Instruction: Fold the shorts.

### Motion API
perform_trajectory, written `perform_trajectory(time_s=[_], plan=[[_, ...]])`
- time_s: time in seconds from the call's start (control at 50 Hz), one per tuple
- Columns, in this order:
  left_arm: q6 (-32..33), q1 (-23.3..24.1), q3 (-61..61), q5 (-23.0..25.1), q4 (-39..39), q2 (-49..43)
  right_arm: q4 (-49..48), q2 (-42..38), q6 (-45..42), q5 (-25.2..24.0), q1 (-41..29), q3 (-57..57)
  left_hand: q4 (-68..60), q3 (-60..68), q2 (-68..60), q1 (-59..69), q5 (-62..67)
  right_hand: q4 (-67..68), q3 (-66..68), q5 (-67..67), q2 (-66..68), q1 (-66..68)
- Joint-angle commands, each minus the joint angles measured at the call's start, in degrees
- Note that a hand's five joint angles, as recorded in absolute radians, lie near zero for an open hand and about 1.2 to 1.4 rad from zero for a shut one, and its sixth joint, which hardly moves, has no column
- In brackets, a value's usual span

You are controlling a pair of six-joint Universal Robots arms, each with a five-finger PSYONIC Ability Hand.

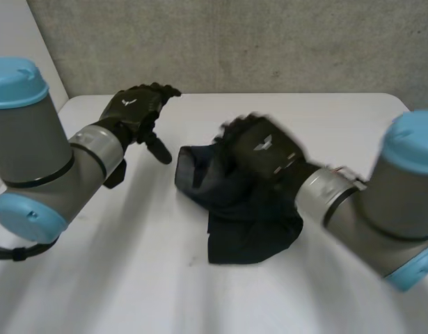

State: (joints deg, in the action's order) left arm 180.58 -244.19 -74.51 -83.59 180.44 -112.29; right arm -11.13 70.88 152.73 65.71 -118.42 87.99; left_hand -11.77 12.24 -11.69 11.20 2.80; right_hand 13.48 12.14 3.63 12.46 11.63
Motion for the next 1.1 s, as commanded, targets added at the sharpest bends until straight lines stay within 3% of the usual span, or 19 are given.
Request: perform_trajectory(time_s=[0.02,0.14,0.32,0.46,0.66,0.88,1.1], plan=[[-0.2,7.0,7.8,-0.5,-0.1,-4.4,1.1,5.8,22.2,-0.1,10.0,0.6,1.2,-1.7,1.1,-0.6,-2.3,-3.5,-2.1,-3.6,-2.5,-1.6],[-0.1,9.9,11.0,-1.1,-0.2,-6.2,3.6,8.0,22.9,-0.1,14.3,1.3,1.2,-1.7,1.1,-0.6,-2.3,-3.5,-2.1,-3.6,-2.5,-1.6],[-0.1,13.4,17.8,-1.7,-1.2,-11.5,8.8,7.3,23.1,0.1,14.7,-3.1,0.6,-1.0,0.5,0.0,-1.6,-3.5,-2.1,-3.6,-2.5,-1.6],[-0.1,14.8,27.1,-3.2,-7.8,-21.5,16.6,-3.9,23.1,0.7,13.8,-12.6,0.7,-1.2,0.6,-0.1,-1.7,-3.5,-2.1,-3.6,-2.5,-1.6],[0.6,14.0,38.6,-11.2,-18.5,-33.6,23.2,-16.2,22.3,3.1,8.6,-24.4,0.6,-1.0,0.5,0.0,-1.6,-3.5,-2.1,-3.6,-2.5,-1.6],[6.9,10.6,38.7,-13.5,-19.3,-34.8,23.5,-25.2,14.2,4.1,3.6,-30.3,0.4,-0.8,0.3,0.2,-1.4,-3.5,-2.1,-3.6,-2.5,-1.6],[15.1,8.3,38.5,-14.9,-19.3,-37.1,24.4,-29.4,3.8,8.9,3.2,-31.4,1.2,-1.7,1.1,-0.6,-2.2,-3.5,-2.1,-3.6,-2.5,-1.6]])
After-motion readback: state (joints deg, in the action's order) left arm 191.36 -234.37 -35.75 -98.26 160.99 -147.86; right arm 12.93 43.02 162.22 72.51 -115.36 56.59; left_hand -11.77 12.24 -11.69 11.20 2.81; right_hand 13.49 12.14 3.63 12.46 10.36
